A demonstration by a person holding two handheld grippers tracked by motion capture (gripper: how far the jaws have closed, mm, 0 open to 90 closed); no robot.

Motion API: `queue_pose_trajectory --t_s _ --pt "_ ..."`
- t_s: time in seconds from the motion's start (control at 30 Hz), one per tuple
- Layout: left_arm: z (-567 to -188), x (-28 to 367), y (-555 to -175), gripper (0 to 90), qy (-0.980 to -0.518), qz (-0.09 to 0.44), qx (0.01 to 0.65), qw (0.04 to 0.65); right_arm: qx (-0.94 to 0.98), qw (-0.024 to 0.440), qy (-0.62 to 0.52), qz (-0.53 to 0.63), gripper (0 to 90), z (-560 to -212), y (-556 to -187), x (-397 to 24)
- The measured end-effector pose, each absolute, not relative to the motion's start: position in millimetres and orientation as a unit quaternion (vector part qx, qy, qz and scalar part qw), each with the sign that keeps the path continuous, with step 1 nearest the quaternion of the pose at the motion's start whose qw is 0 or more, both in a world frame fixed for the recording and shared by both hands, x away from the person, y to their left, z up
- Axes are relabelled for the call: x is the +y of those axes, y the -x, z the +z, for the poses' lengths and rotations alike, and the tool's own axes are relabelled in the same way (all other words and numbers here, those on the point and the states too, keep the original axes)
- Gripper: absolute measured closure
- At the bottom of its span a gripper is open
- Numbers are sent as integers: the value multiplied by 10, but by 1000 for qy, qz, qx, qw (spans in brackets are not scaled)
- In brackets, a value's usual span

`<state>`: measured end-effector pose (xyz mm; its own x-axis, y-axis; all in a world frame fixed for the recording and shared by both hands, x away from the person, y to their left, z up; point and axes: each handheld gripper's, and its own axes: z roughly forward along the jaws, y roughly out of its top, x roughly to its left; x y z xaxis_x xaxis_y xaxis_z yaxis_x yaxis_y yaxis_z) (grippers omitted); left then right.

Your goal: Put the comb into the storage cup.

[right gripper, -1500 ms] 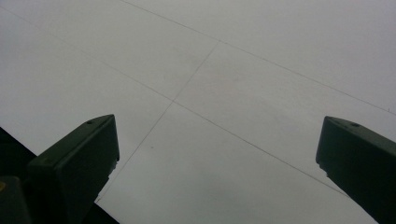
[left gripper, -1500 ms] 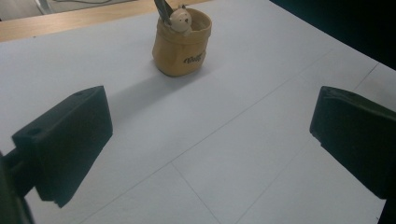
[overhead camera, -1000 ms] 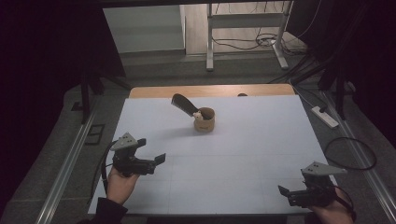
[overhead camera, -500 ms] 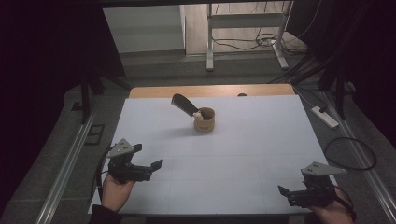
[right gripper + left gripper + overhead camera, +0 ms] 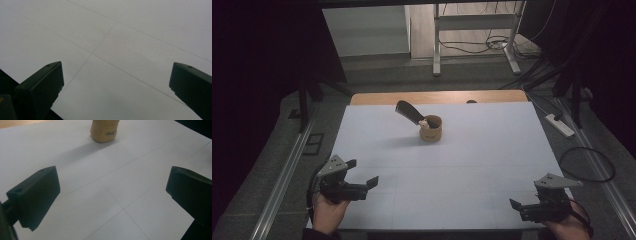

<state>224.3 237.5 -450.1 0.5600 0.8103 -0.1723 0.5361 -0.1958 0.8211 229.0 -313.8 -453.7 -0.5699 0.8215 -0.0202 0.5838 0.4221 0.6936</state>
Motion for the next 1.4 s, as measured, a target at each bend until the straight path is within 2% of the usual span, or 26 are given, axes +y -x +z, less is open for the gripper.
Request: queue_pose_trajectory --t_s 1.4 --pt "-4672 2642 -1788 0 -754 158 489 408 821 183 -431 326 0 -4537 -2292 -3140"
